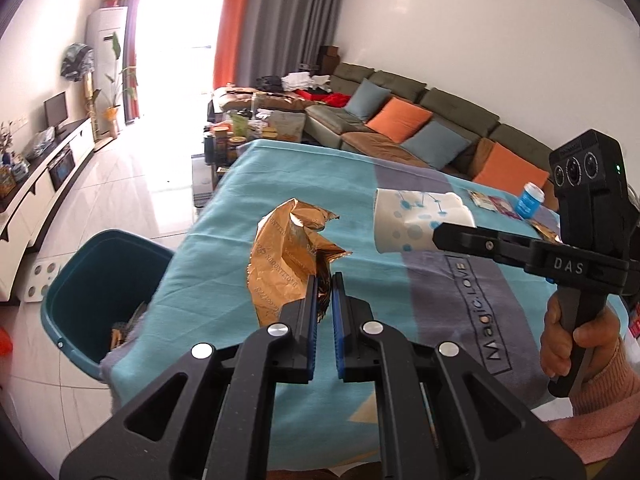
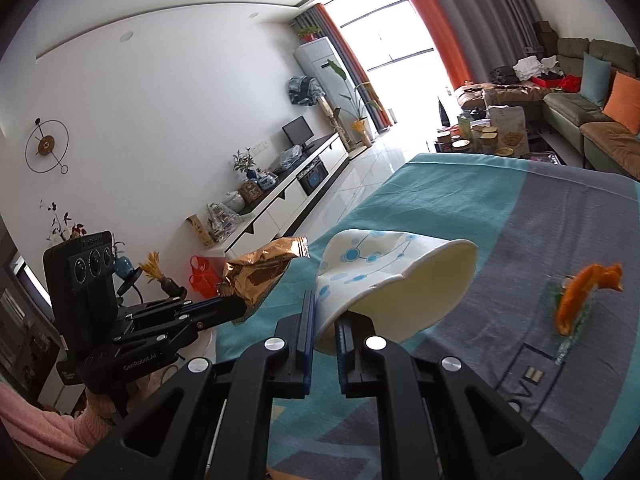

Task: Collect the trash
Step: 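Carry the paper cup and gold wrapper with both grippers over the teal bin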

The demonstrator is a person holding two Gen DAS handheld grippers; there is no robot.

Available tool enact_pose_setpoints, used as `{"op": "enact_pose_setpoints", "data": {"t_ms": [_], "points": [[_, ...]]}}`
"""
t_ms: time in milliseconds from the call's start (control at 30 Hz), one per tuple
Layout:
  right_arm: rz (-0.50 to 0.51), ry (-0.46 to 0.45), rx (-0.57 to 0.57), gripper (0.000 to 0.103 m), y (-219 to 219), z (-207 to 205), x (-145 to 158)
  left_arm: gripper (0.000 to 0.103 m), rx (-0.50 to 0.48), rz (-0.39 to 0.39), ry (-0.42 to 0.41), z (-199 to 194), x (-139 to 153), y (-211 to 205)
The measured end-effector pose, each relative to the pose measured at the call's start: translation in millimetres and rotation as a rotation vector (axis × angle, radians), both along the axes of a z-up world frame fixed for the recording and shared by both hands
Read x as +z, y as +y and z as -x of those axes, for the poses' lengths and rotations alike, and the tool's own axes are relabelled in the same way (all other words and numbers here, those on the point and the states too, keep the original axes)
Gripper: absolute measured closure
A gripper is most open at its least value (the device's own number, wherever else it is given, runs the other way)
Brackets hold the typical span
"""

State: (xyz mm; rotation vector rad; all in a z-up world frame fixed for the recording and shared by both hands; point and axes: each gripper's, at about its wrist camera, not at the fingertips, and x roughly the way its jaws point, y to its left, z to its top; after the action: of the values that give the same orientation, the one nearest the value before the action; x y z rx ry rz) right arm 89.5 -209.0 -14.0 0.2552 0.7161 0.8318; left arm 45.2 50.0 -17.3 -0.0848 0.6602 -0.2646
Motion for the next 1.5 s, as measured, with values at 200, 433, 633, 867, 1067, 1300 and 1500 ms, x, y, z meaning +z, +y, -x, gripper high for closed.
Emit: {"op": "enact_pose_setpoints", "data": {"t_ms": [200,433,633,867,1067,1300,1500], "points": [[0.005,0.003,0.039,0.095,22.6,-1.8,0.4,0.096,0.046,0.0,0.0,1.0,0.0,17.7],[0.014,0.004,0.089,0.095,43.7,-4.1,0.4,0.096,0.086,0.002,-0.003,7.4,2.1,30.1],[0.018,0.006,0.127,0.095,61.3,-6.4,0.2,0.096,0.12,0.005,-0.003,11.0,2.1,42.9],[0.021,0.008,0.159,0.095,80.4,-10.4,2.6,0.096,0.168,0.004,0.0,11.2,1.5,60.8],[0.027,0.015,0.193,0.095,97.9,-16.8,2.7,0.096,0.202,0.001,0.001,9.1,-0.5,73.5],[0.039,0.021,0.229,0.095,116.5,-21.0,0.5,0.096,0.244,0.001,0.007,8.0,-3.2,88.6],[0.045,0.024,0.254,0.095,133.1,-24.1,0.3,0.096,0.272,-0.001,0.015,5.3,-5.2,94.9]]}}
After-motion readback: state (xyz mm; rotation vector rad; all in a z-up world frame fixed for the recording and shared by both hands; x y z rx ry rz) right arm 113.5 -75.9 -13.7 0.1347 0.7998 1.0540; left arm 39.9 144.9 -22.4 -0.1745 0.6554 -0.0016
